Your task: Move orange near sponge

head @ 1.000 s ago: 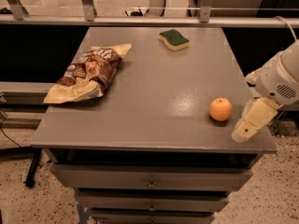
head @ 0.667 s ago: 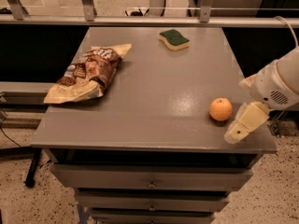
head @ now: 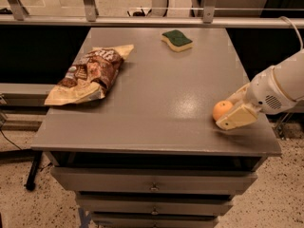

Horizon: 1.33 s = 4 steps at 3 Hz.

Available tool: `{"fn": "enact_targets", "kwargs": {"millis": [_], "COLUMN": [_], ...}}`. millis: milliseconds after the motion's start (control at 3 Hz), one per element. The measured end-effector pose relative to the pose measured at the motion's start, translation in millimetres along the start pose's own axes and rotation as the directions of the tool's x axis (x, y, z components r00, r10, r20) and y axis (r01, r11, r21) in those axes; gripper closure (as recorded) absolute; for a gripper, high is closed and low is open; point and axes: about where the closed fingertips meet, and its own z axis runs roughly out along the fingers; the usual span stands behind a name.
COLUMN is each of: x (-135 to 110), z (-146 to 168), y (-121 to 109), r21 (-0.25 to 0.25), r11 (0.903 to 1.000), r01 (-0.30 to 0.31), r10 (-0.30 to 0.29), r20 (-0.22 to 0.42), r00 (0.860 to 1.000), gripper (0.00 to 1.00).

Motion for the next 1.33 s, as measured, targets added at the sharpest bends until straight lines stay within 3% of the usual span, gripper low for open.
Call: {"fn": "enact_targets", "kwargs": {"millis": [333,667,1000,1333], "x": [-0.2,-10.5,-17.9,-29.7], "z": [-0.9,-21.1,-69.2,-85.7], "y": [-1.4,-21.3,-57.6,-64.0], "r21": [0.005,0.059,0.16,0.194], "r11": [0.9999,0.9982,0.9866,0.9801], "r01": [-0.011,0.005,0.032,0.043], "r10": [0.011,-0.006,-0.039,-0.055], "r20": [0.013,0.026,0.039,0.058], "r00": [1.0,1.0,0.998,0.997], "gripper": [0.72,0.96,1.0,1.0]}}
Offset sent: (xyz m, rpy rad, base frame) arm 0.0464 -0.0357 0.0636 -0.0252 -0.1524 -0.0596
